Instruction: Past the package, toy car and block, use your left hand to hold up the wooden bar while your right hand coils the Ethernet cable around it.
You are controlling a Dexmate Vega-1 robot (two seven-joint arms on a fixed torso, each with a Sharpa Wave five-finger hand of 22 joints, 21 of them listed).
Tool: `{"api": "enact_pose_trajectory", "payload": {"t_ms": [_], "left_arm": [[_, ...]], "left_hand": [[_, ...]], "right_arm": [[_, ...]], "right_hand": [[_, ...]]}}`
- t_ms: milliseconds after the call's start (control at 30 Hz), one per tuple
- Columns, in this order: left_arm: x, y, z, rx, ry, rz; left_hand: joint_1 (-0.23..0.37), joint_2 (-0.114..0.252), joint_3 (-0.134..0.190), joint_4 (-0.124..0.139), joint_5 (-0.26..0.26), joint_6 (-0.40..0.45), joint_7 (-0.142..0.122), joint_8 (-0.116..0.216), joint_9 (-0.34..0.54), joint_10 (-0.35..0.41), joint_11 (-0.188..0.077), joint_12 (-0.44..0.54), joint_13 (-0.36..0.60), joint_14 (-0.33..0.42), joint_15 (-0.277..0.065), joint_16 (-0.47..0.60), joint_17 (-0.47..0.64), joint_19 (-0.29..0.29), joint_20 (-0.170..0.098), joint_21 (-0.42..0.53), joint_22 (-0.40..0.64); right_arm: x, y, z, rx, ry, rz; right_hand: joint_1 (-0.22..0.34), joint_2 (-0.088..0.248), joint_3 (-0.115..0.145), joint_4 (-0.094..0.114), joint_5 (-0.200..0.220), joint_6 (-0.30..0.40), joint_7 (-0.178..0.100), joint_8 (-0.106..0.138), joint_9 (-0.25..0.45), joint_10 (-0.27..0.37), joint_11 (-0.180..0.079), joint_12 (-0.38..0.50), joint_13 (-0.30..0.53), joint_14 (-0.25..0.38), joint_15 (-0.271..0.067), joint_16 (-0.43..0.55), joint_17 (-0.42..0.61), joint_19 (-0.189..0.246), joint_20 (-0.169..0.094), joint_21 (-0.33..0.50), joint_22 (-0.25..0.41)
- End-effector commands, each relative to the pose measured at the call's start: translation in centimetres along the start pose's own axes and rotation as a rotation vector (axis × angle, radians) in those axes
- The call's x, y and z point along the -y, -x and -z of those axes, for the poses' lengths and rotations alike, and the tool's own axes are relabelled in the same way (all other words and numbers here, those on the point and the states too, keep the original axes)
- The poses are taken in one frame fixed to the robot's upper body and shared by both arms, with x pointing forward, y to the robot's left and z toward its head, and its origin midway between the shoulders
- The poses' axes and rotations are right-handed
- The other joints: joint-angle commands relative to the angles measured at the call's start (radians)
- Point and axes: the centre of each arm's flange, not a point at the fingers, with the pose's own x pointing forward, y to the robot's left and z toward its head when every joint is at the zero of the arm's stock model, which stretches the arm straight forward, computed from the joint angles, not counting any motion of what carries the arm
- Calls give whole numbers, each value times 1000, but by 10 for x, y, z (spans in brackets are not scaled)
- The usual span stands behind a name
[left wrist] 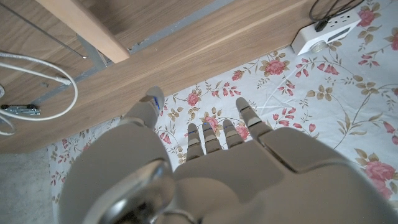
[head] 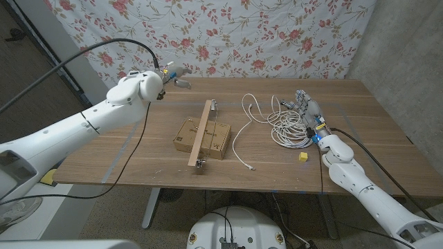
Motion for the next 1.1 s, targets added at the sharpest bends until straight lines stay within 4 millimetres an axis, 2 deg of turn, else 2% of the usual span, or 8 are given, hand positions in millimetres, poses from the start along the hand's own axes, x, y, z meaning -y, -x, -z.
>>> {"api": "enact_pose_trajectory", "payload": {"t_ms": [33,200,333,600,767,900,967,1100], "left_arm": [[-16,5,-17,-57,-278,5],[-18,6,-26,-71,-390,20],[-16,5,-34,-71,-480,45],[-13,2,-40,-54,-559,79],[-9,0,-48,-48,-649,80],[-4,-1,-55,-15,-723,71],[0,-2,-59,7,-771,62],[4,-2,-65,64,-792,49]], "left_hand": [[47,-29,2,1,7,-18,-20,-10,4,3,-7,-8,4,-2,-2,-7,3,11,6,-10,1],[140,-108,-38,12,20,-85,-48,-29,8,-19,-19,-23,6,-23,8,-12,4,-36,54,-53,4],[185,-133,-63,20,32,-139,-55,-35,11,-43,-19,-32,9,-54,29,-16,5,-84,99,-85,5],[221,-145,-91,31,46,-173,-66,-31,16,-82,-31,-40,13,-107,50,-22,6,-130,122,-117,7],[246,-143,-111,36,51,-201,-93,-28,21,-98,-63,-39,18,-151,51,-21,7,-162,122,-142,8],[261,-134,-123,41,52,-255,-84,-34,25,-107,-66,-38,20,-160,58,-15,7,-161,123,-150,8],[266,-134,-130,43,54,-270,-67,-34,26,-111,-53,-36,22,-158,63,-13,7,-148,122,-148,8],[238,-187,-182,54,70,-304,-33,-33,28,-122,-19,-32,26,-150,71,-8,8,-131,127,-153,8]], "right_arm": [[1,5,1,3,-7,5],[0,6,3,3,-10,4],[-1,7,3,3,-11,6],[-2,10,3,4,-12,14],[-3,12,4,3,-12,21],[-4,14,4,6,-14,28],[-4,14,4,5,-13,30],[-5,15,3,8,-13,34]], "right_hand": [[-8,2,1,0,0,7,-4,4,2,6,4,6,3,-3,5,10,2,8,-4,-5,4],[-10,3,1,1,0,8,-3,5,2,7,14,6,3,-3,5,10,2,9,-4,-6,4],[-11,3,1,1,0,9,-3,5,2,7,8,6,3,-3,5,10,2,9,-4,-7,4],[-12,4,1,1,0,9,-3,5,2,7,7,6,3,-2,5,10,2,10,-4,-8,4],[-15,6,1,2,0,10,-3,5,2,7,5,6,3,-2,4,11,3,11,-5,-8,4],[-16,8,1,3,-1,11,-3,6,2,7,6,6,3,-2,4,11,3,11,-4,-9,4],[-17,8,1,4,-1,11,-3,5,2,8,8,6,4,-2,4,11,3,11,-4,-9,4],[-18,9,1,5,-1,11,-3,5,2,7,6,6,4,-2,3,11,3,11,-5,-9,4]]}}
